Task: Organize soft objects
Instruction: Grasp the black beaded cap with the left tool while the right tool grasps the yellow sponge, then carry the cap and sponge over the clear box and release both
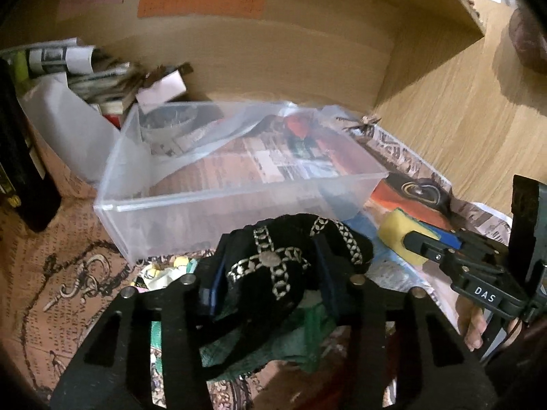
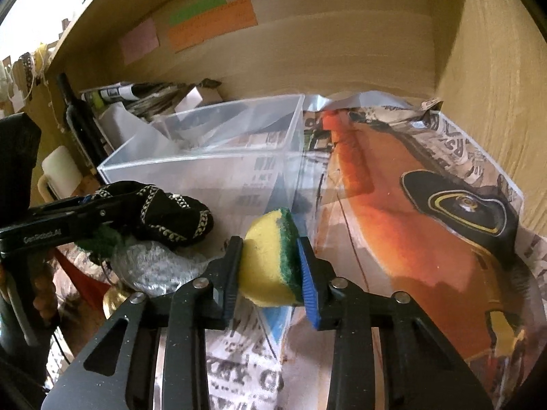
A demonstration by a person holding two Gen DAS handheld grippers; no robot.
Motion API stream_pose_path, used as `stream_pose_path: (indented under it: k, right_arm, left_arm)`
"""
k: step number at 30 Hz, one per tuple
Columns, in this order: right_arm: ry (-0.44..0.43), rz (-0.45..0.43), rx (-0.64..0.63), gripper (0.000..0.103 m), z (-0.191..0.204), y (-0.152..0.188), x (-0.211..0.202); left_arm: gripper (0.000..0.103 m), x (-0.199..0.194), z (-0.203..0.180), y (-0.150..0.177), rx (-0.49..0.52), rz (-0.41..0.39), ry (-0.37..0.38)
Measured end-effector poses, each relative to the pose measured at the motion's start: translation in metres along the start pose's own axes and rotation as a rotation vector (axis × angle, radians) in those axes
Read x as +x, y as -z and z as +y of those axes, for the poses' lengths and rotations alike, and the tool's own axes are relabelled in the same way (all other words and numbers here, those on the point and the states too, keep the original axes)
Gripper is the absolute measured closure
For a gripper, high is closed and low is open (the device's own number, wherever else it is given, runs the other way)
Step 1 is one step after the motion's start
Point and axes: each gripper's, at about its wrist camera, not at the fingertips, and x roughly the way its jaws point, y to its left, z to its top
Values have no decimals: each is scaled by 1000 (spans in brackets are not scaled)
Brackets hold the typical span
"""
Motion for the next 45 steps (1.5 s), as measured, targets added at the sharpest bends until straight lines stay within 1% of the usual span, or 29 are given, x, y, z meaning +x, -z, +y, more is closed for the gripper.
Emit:
stream_pose_path:
  k: [10,14,17,21,26,31,36,41,45]
  right_arm:
    - [-9,-112,2,74,7,-17,-25]
    - [-25,-144,-7,74,14,-25,-29]
    - [-32,-170,-22,74,20,-32,-32]
    - [-46,-202,-39,74,27,-43,-33]
    - [-56,-233,-76,74,39,-61,-30]
    - [-63,-230,-117,74,48,-80,-18]
    - [-42,-190,-160,74,53,-99,4]
    - [1,-113,-192,74,55,-112,43]
    - [6,-35,-184,74,51,-114,74]
  left_arm:
    - [76,-29,-4,-20,-2,-88,25]
    - [77,-42,-4,-28,-11,-129,50]
    - [77,-55,-3,-36,-8,-194,34]
    - [77,-67,3,-48,-19,-261,3]
    - [77,-68,20,-66,-49,-306,-38]
    - [77,-51,32,-82,-49,-288,-90]
    - [77,-20,43,-96,-47,-225,-108]
    - [77,15,49,-103,-50,-159,-109]
    - [77,39,53,-103,-42,-97,-114]
